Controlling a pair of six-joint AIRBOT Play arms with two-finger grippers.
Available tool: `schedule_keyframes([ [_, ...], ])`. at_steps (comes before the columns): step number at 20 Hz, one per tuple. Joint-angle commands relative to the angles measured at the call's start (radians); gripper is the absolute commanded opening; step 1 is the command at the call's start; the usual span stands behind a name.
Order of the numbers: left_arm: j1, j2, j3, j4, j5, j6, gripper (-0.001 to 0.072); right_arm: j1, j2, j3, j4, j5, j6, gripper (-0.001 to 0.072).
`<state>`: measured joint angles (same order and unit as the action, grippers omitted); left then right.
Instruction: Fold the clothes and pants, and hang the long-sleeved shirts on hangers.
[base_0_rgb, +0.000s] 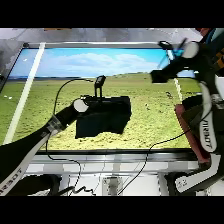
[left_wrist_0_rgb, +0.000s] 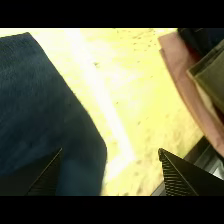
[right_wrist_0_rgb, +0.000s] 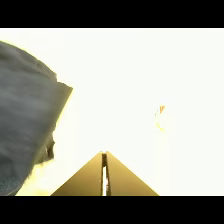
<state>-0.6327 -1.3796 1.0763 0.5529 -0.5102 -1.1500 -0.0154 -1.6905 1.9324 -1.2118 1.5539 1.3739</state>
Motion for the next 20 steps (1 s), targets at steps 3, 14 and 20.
schedule_keyframes([
  [3,0.007,0.051,0.002,-0.001,0.069,-0.010,0.0707,-0.264,0.014,-0.270,0.272,0.072,-0.082,0.0295],
  [14,0.182,0.142,0.002,0.060,0.069,-0.011,0.0705,0.040,0.010,-0.727,0.634,-0.313,-0.373,0.0719],
  [20,0.182,0.142,0.002,0.108,0.065,-0.010,0.0705,0.186,0.008,-0.727,0.550,-0.640,-0.179,0.0716],
])
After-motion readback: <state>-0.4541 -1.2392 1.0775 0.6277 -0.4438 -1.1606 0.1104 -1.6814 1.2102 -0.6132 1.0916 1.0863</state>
